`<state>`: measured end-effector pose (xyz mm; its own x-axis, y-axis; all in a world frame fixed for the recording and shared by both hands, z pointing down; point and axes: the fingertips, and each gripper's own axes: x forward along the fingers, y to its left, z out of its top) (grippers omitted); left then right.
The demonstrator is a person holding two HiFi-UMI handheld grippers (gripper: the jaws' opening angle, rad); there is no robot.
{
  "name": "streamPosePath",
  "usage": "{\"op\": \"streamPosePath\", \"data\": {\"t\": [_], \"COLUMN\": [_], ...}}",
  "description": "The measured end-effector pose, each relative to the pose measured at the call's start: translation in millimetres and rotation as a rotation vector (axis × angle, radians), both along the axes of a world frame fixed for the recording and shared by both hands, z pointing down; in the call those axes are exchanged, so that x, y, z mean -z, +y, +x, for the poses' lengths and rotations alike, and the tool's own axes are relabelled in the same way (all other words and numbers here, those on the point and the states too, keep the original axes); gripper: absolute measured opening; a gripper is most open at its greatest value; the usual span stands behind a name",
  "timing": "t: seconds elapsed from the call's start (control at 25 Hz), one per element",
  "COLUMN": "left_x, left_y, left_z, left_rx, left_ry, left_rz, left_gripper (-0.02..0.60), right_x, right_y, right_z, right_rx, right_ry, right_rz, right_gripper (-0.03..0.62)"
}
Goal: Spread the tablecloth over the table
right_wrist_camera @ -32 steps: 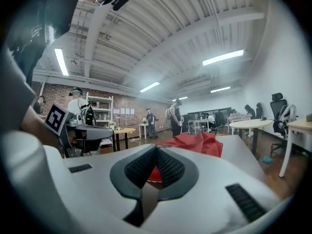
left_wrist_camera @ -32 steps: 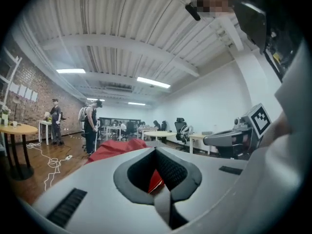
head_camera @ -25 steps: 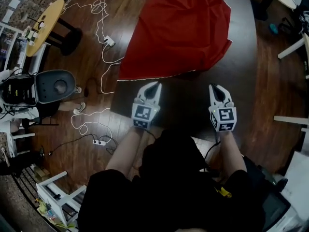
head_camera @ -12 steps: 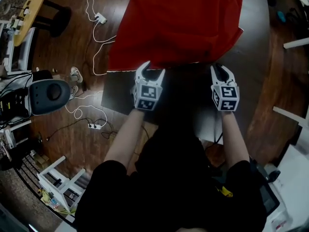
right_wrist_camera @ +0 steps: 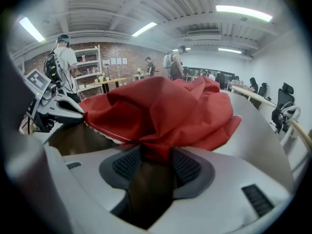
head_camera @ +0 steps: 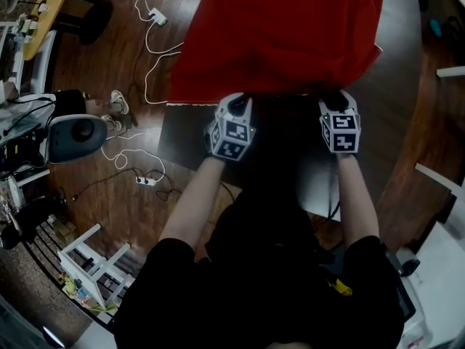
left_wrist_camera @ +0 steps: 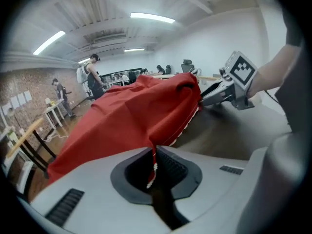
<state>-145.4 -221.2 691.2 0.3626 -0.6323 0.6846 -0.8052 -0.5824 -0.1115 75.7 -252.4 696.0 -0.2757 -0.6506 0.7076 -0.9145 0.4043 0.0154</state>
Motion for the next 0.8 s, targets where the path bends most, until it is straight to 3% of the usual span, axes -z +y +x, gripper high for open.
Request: {"op": "streamPosePath", "data": {"t": [0.08, 0.16, 0.4, 0.6, 0.8], "left_x": [0, -1, 23, 45, 67], "left_y": [1, 2, 28, 49, 54], "left_z": [-5, -12, -42, -60, -72], "left_rx": [0.008, 0.027, 0.096, 0.105, 0.106], "left_ry": [0.018, 0.052, 0.051, 0.010, -0.010], "left_rz": [-0.014, -0.041, 0.006, 0.088, 0.131], "left_gripper": [0.002, 0.000, 0.000, 0.000, 0.000], "right_x": [3, 5, 23, 40, 74], "right_y": [6, 13, 47, 86, 97], "right_z": [6, 17, 82, 145, 181], "right_rx": [0.002, -0.009, -0.109, -0.214, -0.270], "right_ry": [0.044, 0.080, 0.129, 0.168, 0.177], "right_rz": [0.006, 0.016, 0.070, 0.126, 0.183], "right_gripper": [0.095, 0.041, 0.032, 0.029, 0.029]}}
